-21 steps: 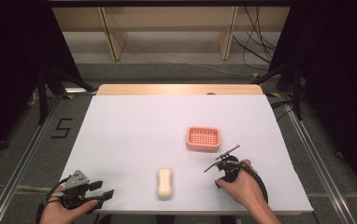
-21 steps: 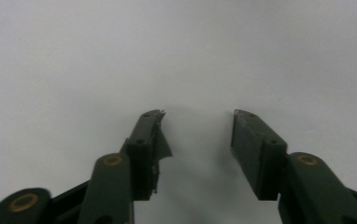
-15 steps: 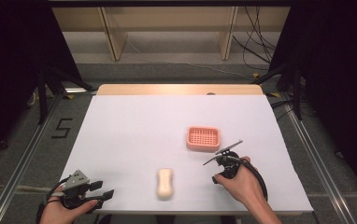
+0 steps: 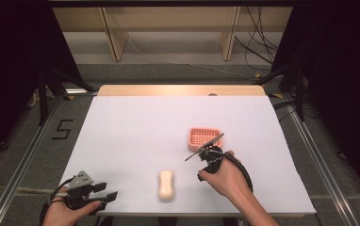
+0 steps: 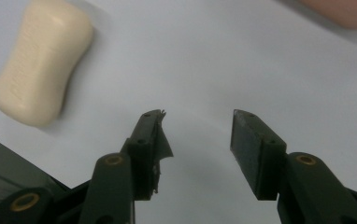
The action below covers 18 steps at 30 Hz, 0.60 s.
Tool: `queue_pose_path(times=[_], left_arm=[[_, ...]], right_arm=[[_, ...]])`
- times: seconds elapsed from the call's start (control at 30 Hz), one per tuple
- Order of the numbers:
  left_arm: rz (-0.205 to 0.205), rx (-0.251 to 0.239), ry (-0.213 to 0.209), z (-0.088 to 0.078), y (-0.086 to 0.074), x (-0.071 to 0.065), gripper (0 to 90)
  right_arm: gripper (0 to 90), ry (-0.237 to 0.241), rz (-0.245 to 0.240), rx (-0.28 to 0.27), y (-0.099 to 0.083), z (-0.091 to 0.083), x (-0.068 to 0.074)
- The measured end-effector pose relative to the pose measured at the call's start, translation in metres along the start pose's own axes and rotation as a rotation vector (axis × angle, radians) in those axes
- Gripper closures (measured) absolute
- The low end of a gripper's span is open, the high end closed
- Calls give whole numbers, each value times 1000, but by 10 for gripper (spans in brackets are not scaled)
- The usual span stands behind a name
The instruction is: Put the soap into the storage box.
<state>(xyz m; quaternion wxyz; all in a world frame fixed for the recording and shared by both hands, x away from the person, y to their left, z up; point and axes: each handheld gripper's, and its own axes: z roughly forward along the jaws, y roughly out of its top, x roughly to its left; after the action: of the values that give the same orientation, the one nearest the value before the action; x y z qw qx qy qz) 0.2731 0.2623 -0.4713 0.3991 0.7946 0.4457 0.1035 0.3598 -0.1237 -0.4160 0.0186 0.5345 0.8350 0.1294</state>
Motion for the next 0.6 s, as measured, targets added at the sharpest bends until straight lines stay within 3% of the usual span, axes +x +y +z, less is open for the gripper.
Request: queue_pose_path(times=[0.07,0.1,0.13,0.2,0.23,0.3,0.37,0.53,0.6], left_arm=[[13,-6,5,-2,0,0,397],[-10,-17,6,-1,0,-1,397],[16,-6,6,-3,0,1,397],[16,-4,6,-2,0,2,397],[10,-11,9,-2,0,2,397],[-1,-36,8,-1,0,0,397],[-4,-42,7,-2,1,0,397],[3,-21,9,-2,0,2,397],[4,-17,8,-2,1,2,397]], right_arm=[[534,5,-11,3,5,-1,4],[535,11,-13,0,7,0,6],[534,9,-13,-9,8,0,9],[532,19,-25,0,12,1,14],[532,21,-36,-10,14,2,16],[525,28,-6,5,17,3,22],[522,27,-28,-10,20,6,23],[525,31,2,12,25,14,32],[534,40,-14,17,27,15,35]])
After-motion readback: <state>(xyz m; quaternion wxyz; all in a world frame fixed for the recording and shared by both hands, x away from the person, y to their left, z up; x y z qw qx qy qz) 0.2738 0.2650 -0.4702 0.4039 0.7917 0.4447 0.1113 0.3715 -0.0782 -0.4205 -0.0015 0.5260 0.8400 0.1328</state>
